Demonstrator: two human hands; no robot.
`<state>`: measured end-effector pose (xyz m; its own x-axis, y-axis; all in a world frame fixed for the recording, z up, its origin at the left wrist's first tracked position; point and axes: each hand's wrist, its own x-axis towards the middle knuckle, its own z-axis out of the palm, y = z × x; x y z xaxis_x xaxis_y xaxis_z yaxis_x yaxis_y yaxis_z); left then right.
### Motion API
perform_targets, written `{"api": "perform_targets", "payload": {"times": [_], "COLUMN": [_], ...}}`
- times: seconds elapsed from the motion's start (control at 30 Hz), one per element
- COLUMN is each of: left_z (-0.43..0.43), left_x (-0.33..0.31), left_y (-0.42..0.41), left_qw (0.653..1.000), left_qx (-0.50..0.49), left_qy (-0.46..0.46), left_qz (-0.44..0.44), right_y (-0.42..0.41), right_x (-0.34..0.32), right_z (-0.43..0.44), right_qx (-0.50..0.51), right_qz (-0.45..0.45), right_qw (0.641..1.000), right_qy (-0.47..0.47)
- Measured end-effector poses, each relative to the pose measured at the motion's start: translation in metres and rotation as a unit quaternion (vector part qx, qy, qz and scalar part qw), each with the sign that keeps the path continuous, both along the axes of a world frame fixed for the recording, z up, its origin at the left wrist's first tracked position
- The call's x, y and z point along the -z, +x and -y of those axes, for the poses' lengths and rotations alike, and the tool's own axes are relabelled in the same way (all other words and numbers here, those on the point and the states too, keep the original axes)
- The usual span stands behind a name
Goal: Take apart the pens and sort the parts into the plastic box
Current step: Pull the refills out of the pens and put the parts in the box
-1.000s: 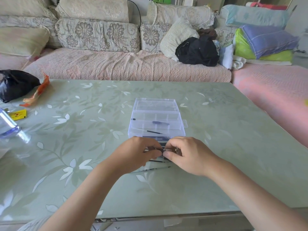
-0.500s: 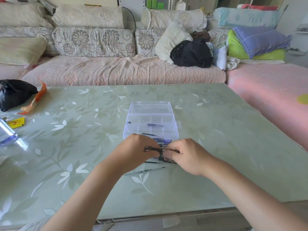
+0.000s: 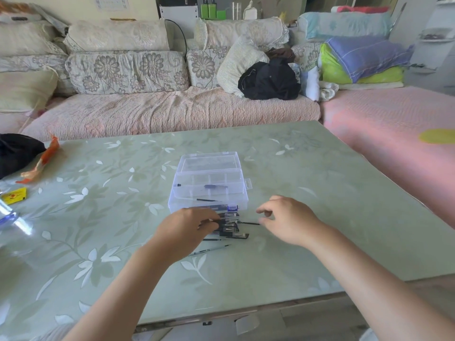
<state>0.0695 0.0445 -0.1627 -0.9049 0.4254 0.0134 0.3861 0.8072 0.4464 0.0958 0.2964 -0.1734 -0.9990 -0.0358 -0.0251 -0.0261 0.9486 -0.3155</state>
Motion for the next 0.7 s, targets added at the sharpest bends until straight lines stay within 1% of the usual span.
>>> {"api": "perform_targets", "payload": {"times": [0.13,0.33,0.43,0.57,0.7], "left_z": [-0.003,-0.002,0.004,0.008,0.009], "left_x": [0.008,0.017,0.018,0.020,0.020], "left_y": [0.005,0.006,0.007,0.006,0.005], "left_qw": [0.998,0.997,0.997,0.995,0.995], "left_qx": [-0.004,-0.014,-0.016,-0.021,-0.013], "left_qy": [0.051,0.075,0.075,0.094,0.099], "left_qz": [0.019,0.014,-0.002,-0.015,-0.016], "right_y": [0.002,0.001,0.003,0.009,0.010], "right_x": [0.009,0.009,-0.002,-0.014,-0.017], "right_z": [0.010,0.017,0.015,0.022,0.029], "right_qx": [-0.014,-0.007,-0.007,-0.038,-0.047], "right_qz": [-0.014,-0.056,-0.064,-0.047,-0.042], "right_qw": [1.000,0.998,0.998,0.996,0.995], "right_qy": [0.009,0.027,0.006,-0.063,-0.074]}}
